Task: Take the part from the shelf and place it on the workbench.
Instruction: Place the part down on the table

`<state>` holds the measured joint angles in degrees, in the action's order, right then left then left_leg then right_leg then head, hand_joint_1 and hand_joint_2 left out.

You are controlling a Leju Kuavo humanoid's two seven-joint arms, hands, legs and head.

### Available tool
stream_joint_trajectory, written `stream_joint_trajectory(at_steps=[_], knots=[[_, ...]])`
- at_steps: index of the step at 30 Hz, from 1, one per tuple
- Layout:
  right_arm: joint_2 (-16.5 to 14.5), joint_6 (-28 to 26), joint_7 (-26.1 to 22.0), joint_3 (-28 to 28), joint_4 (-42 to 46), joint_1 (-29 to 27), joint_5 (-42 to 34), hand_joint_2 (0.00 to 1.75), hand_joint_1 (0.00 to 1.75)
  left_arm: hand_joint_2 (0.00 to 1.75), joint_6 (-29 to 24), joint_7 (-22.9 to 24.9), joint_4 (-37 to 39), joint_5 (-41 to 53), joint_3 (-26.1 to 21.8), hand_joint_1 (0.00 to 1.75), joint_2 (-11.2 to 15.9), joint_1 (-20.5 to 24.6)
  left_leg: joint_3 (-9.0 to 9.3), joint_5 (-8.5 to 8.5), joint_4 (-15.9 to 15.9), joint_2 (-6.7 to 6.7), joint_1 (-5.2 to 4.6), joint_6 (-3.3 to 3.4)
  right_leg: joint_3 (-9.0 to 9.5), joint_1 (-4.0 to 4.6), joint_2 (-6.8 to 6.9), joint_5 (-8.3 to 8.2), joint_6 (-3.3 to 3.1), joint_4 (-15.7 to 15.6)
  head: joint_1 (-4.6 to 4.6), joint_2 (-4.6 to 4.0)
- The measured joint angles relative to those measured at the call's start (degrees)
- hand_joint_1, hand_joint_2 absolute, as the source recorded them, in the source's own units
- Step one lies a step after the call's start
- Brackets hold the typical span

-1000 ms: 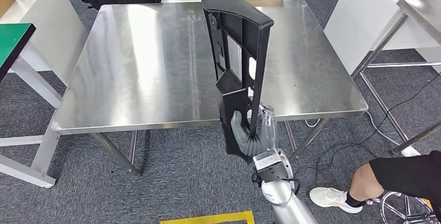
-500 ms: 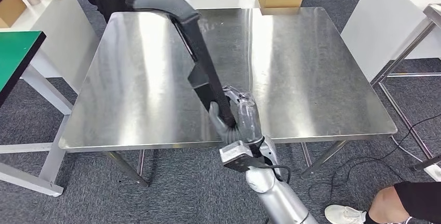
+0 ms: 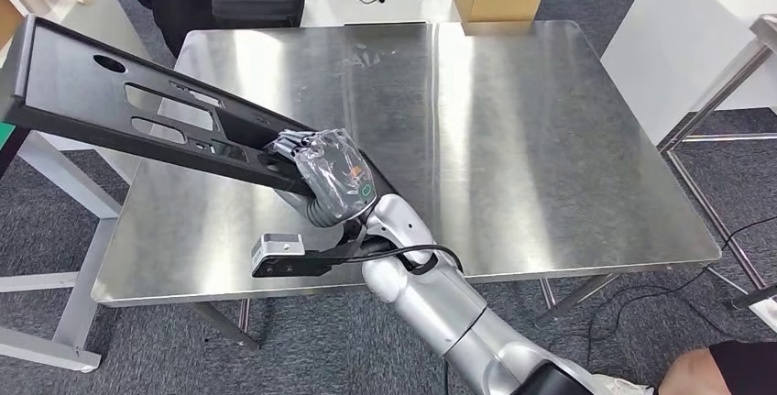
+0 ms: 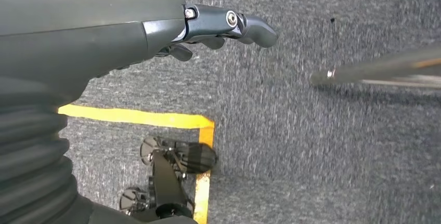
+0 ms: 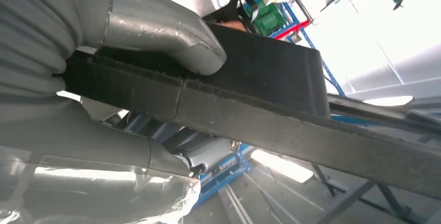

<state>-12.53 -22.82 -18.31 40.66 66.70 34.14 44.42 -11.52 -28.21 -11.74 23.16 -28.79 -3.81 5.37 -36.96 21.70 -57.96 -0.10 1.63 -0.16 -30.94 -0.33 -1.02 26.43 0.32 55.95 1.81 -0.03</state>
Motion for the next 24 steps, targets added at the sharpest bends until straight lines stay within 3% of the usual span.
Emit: stream_joint_trajectory(at_steps=[7, 14, 18, 24], knots=[[-0.3, 0.4, 1.5, 0.8, -2.4, 1.6, 2.7, 1.75, 1.75, 1.75, -0.1, 0.1, 0.0, 0.0, -0.1, 0.00, -0.1, 0.1, -0.13, 0.57, 0.0, -0.50, -1.03, 0.89, 0.20, -0.20, 0.24, 0.28, 0.47, -0.8, -0.08, -0.01], [-5.2, 5.8, 15.5, 5.9, -17.9, 11.8, 17.8, 1.75, 1.75, 1.75, -0.5, 2.0, 0.0, 1.2, -0.5, 0.00, -0.1, 0.6, -0.11, 0.45, 0.0, -0.48, -1.10, 1.29, -0.27, -0.42, 0.31, 0.21, 0.96, -0.9, -0.05, 0.00], [-6.5, 11.6, 23.7, 10.3, -29.5, 17.1, 19.8, 1.75, 1.75, 1.75, -0.6, 3.5, 0.0, 2.3, -0.5, 0.00, -0.1, 0.7, -0.05, 0.40, 0.0, -0.67, -1.03, 1.31, -0.22, -0.40, 0.55, 0.28, 1.12, -0.9, -0.05, 0.00], [-6.6, 13.0, 26.3, 12.3, -41.4, 19.1, 20.0, 1.75, 1.75, 1.75, -0.6, 4.3, 0.0, 3.0, -0.5, 0.00, -0.1, 0.7, -0.07, 0.29, 0.0, -0.57, -1.02, 1.42, 0.18, -0.38, 0.50, 0.13, 1.33, -0.9, -0.05, -0.01]])
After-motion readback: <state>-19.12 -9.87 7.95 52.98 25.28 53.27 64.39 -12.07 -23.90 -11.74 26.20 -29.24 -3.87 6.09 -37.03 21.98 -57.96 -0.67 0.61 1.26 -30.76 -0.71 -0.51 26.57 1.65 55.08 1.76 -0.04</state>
